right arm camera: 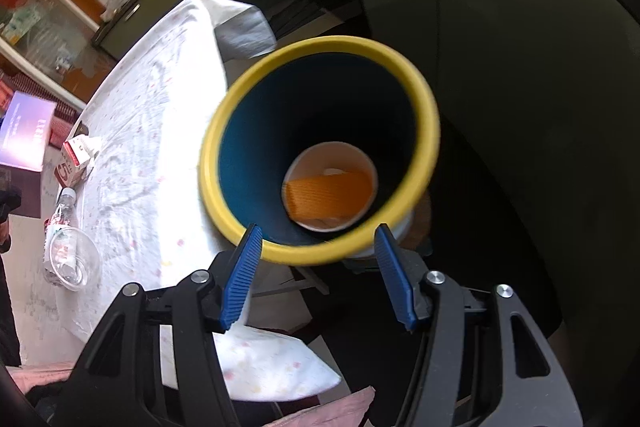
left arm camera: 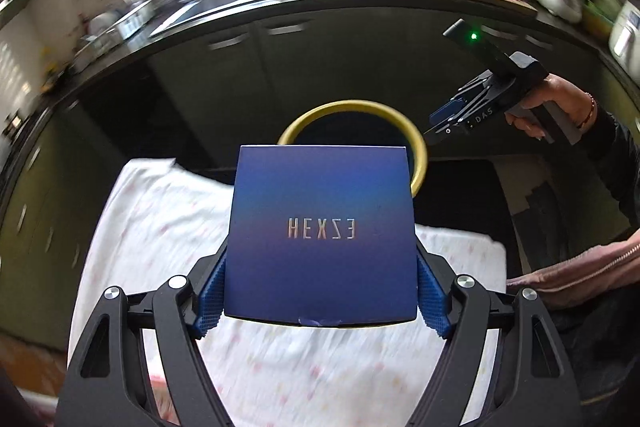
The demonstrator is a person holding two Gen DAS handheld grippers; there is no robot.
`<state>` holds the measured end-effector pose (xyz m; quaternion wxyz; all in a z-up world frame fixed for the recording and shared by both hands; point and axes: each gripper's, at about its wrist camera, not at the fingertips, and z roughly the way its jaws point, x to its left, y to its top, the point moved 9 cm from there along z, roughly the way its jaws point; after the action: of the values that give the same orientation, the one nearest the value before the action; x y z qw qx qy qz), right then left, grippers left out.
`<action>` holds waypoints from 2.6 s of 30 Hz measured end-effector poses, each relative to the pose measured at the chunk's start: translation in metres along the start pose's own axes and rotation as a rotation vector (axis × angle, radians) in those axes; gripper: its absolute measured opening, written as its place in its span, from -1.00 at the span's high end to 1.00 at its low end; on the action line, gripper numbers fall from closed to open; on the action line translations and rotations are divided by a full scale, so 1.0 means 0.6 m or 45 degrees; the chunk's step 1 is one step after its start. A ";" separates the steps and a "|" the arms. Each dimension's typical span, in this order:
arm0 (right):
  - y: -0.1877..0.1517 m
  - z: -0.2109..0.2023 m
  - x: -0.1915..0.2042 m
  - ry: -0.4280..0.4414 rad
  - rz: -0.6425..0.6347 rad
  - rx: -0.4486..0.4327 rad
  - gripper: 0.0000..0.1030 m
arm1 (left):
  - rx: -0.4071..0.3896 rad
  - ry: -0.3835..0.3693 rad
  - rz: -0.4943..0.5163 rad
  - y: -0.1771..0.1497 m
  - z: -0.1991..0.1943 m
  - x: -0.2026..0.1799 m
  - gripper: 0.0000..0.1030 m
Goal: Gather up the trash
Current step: 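Carry the blue box over the bin and open the left tool, then grasp the clear plastic cup on the table with the right tool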
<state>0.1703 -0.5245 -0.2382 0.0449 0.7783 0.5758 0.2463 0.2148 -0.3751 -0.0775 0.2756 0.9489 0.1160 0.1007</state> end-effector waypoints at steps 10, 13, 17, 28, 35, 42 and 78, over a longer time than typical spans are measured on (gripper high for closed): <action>-0.039 -0.033 -0.074 -0.045 0.064 -0.054 -0.08 | 0.097 -0.096 0.089 0.122 0.181 -0.067 -0.49; -0.042 -0.029 -0.081 -0.037 0.070 -0.047 -0.08 | 0.138 -0.082 0.081 0.138 0.234 -0.069 -0.49; -0.042 -0.027 -0.086 -0.028 0.073 -0.045 -0.08 | 0.206 -0.043 0.050 0.145 0.300 -0.058 -0.54; -0.047 -0.026 -0.054 0.009 0.012 -0.053 -0.12 | 0.037 0.084 -0.048 0.169 0.179 -0.049 -0.79; -0.046 -0.011 0.010 0.032 -0.094 -0.026 -0.12 | -0.104 0.207 -0.296 0.091 -0.003 -0.035 -0.86; -0.058 -0.008 0.136 0.051 -0.286 0.006 -0.12 | -0.174 0.352 -0.589 -0.079 -0.134 0.002 -0.87; -0.182 0.051 0.567 0.365 -0.969 0.182 0.86 | -0.176 0.758 -1.199 -0.575 -0.310 -0.011 -0.90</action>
<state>0.1612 -0.1689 -0.1905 -0.0023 0.4688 0.8386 0.2775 0.1041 -0.0009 -0.1132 0.3078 0.7049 0.5932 0.2376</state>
